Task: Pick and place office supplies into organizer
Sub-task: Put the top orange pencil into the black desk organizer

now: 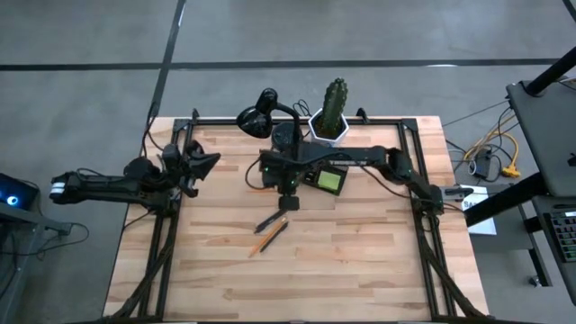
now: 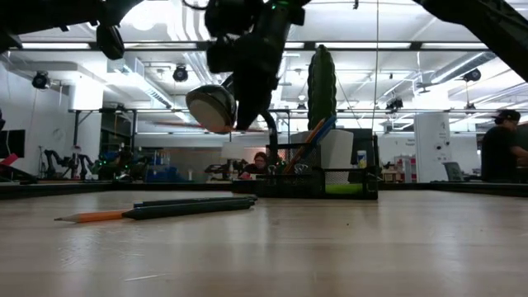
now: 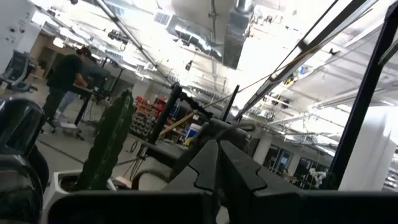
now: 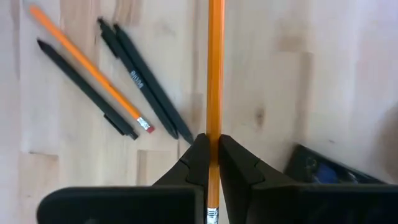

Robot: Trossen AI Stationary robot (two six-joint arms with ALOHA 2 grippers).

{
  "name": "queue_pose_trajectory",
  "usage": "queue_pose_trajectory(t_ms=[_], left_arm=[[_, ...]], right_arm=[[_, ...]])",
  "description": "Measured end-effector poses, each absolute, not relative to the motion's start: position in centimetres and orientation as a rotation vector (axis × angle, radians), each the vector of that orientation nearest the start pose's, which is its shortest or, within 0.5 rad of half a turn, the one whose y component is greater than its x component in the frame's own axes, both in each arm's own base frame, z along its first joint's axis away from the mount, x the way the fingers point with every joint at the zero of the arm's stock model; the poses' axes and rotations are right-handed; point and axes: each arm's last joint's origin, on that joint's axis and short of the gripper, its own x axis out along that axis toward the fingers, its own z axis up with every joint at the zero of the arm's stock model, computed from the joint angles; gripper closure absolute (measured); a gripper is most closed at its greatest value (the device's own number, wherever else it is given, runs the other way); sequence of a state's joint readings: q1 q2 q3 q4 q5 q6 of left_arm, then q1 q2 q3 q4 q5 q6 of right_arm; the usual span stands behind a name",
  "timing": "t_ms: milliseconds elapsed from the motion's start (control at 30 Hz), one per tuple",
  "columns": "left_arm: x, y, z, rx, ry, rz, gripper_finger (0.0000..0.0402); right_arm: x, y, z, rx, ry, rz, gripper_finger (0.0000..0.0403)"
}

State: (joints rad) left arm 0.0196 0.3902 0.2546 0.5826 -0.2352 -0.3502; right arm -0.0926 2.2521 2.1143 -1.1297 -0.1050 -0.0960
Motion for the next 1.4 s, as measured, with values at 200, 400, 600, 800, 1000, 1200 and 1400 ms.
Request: queue_pose_trajectory(t_ms=[200, 400, 600, 800, 1000, 1200, 1400], left_arm=[[10.9, 0.9, 27.4, -0.392, -0.508, 0.166, 0.0402], [10.5, 0.9, 27.6, -0.381, -0.531, 0.164, 0.0402], [10.2, 0.9, 27.7, -0.348, -0.546, 0.170, 0.0402], [10.2, 0.9, 27.7, -0.346, -0.541, 0.171, 0.0402], [10.3, 0.9, 27.7, -0.351, -0.536, 0.171, 0.0402], [10.4, 0.9, 27.6, -0.352, -0.534, 0.171, 0.0402], [10.6, 0.9, 27.5, -0.351, -0.512, 0.175, 0.0402]], right_arm=[[44.5, -6.0, 27.2, 0.101, 1.220, -0.008, 0.0390], [41.6, -7.5, 30.6, 0.125, 1.155, -0.087, 0.0390], [38.8, -8.6, 33.7, 0.126, 0.985, -0.219, 0.0390], [36.4, -9.3, 34.3, 0.193, 0.774, -0.321, 0.0390], [34.8, -9.5, 32.2, 0.228, 0.606, -0.412, 0.0390], [34.0, -9.5, 28.9, 0.285, 0.473, -0.507, 0.0390], [33.5, -9.6, 25.7, 0.323, 0.336, -0.586, 0.0390]])
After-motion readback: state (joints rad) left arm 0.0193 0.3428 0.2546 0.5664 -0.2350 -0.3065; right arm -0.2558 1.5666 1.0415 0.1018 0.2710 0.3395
